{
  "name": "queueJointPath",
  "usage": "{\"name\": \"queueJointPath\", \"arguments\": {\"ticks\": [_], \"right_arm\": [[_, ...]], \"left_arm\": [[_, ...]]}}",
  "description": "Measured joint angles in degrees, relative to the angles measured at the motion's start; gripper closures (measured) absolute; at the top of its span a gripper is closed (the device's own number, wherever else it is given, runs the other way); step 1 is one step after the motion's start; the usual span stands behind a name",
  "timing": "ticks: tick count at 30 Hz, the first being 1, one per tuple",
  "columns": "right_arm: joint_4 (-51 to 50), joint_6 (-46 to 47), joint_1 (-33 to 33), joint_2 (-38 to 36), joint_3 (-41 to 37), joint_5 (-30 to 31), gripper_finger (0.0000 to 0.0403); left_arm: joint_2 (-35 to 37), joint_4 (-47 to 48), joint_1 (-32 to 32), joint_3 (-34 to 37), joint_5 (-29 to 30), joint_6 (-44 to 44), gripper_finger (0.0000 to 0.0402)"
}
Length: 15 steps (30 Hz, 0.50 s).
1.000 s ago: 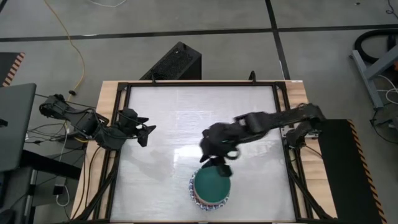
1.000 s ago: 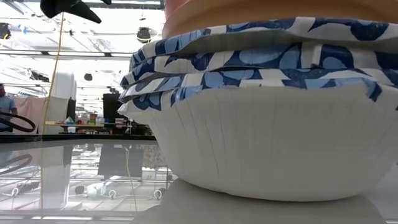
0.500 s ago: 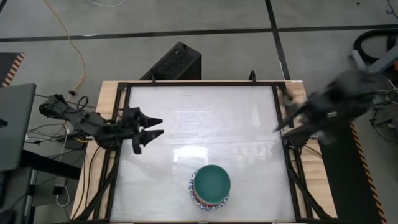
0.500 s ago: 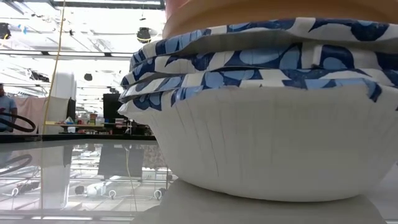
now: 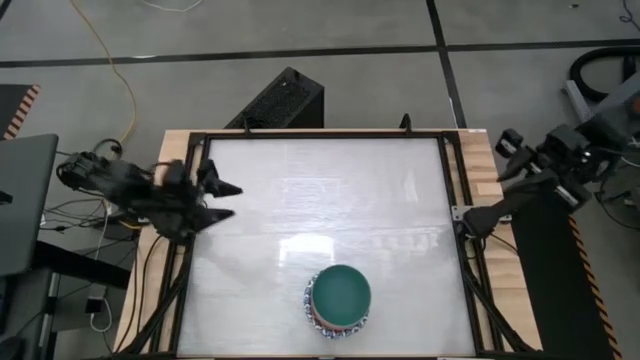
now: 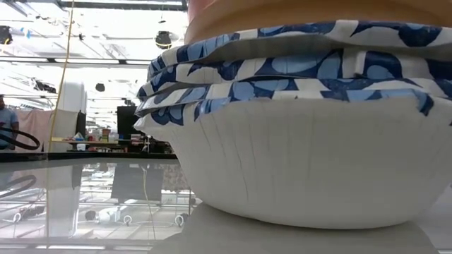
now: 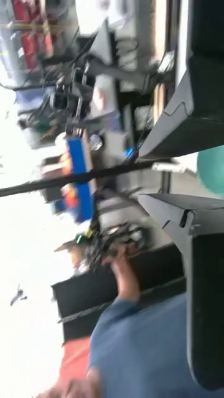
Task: Nest bowls inside each other by size order
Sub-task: Return to Home Position
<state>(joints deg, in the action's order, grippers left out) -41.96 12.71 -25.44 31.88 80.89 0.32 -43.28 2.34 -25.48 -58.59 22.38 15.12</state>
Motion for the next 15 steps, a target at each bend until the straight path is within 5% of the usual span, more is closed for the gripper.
{"name": "queueJointPath", "arguments": {"ticks": [3,9,15], "right_arm": [[8.7,2.1,0.1,-8.0,-12.0,-0.6,0.0282],[26.2,-0.5,-0.4,-19.6,-34.1,-1.7,0.0281],[38.0,2.3,-0.3,-31.4,-50.9,-0.9,0.0281]], "left_arm": [[2.4,-0.6,0.6,0.0,-4.3,-2.5,0.0146],[3.7,2.9,1.8,0.1,-3.8,-2.6,0.0146],[7.0,-5.1,1.8,12.6,-4.1,-2.0,0.0146]]}}
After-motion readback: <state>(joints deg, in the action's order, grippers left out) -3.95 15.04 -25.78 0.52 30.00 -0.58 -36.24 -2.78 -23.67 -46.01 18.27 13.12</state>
